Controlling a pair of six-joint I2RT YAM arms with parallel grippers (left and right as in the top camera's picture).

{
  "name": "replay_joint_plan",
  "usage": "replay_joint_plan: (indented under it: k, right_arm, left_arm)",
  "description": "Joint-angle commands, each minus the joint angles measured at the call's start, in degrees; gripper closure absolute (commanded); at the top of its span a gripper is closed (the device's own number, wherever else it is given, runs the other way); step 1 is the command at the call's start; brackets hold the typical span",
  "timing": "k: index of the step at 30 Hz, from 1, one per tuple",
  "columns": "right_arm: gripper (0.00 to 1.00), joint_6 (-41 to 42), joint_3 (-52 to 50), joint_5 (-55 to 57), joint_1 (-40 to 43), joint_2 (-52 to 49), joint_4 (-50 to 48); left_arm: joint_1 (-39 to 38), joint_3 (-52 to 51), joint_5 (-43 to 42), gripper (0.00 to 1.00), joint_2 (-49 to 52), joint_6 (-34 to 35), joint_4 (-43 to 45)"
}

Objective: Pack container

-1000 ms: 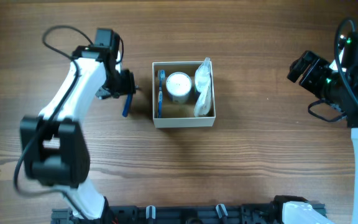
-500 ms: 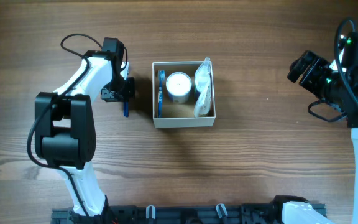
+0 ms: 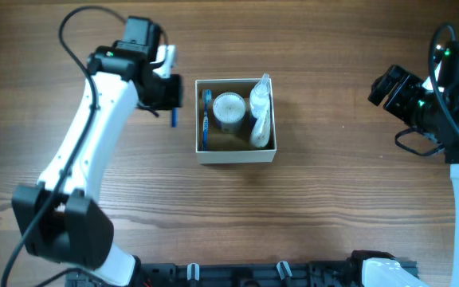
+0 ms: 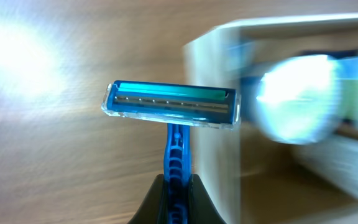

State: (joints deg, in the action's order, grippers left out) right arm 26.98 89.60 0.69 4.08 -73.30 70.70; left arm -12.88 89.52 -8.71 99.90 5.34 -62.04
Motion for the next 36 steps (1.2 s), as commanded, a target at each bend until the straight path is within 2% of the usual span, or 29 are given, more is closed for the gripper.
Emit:
replay_joint_plan:
  k: [1,3,6,7,9,11,15,17,21,24,25,26,31,36]
  right_arm:
    - [0.0,0.2,0.3,1.2,0.2,-0.4,-0.2]
    - [0.0,0.2,0.3,1.2,0.2,-0.4,-0.1]
    - [0.0,0.2,0.3,1.2,0.2,-0.4,-0.1]
    - [0.0,0.2,0.3,1.2,0.2,-0.4,-0.1]
    - [0.0,0.2,0.3,1.2,0.2,-0.4,-0.1]
    - [0.0,0.2,0.3,1.2,0.2,-0.4,-0.1]
    - [0.0,0.2,0.3,1.2,0.2,-0.4,-0.1]
    - [0.0,0.2,0.3,1.2,0.2,-0.4,-0.1]
    - [0.0,0.2,0.3,1.2,0.2,-0.4,-0.2]
    - [0.0,0.2,0.3,1.2,0.2,-0.4,-0.1]
    - [0.0,0.2,0.3,1.2,0.2,-0.4,-0.1]
    - [0.0,0.2,0.3,1.2,0.2,-0.4,-0.1]
    - [0.0,0.2,0.3,1.2,0.2,-0.4,-0.1]
    - [0.0,0.2,0.3,1.2,0.2,-0.4,-0.1]
  left_arm:
    - [-6.3,-0.5,-2.2,0.96,0.9,4.3,2.6]
    - [-9.6,-1.1,-1.2,0.96,2.3,5.9,4.0]
    - [-11.7,-1.4,4.5,0.96,4.1,11.5,4.2]
    - [-11.8,-1.4,4.7,0.92,4.7,11.7,4.3]
    - [-11.7,-1.4,4.7,0.73,5.2,11.7,4.5]
    - [-11.7,-1.4,4.7,0.62,5.2,11.9,4.5]
    - [-9.6,1.5,4.7,0.61,3.3,12.3,2.1]
    - [-6.5,5.0,5.0,0.57,0.5,12.2,-1.3]
    - [1.8,6.2,10.2,0.34,-5.6,12.2,-2.7]
    - [8.6,6.2,10.5,0.22,-6.9,11.8,-2.8]
    - [10.9,6.2,10.5,0.07,-6.8,11.8,-3.1]
    - [13.5,6.1,10.5,0.0,-6.3,11.8,-3.7]
    - [19.3,6.1,10.5,0.0,-6.1,11.8,-4.9]
    - [20.9,6.1,10.5,0.0,-6.1,11.8,-4.9]
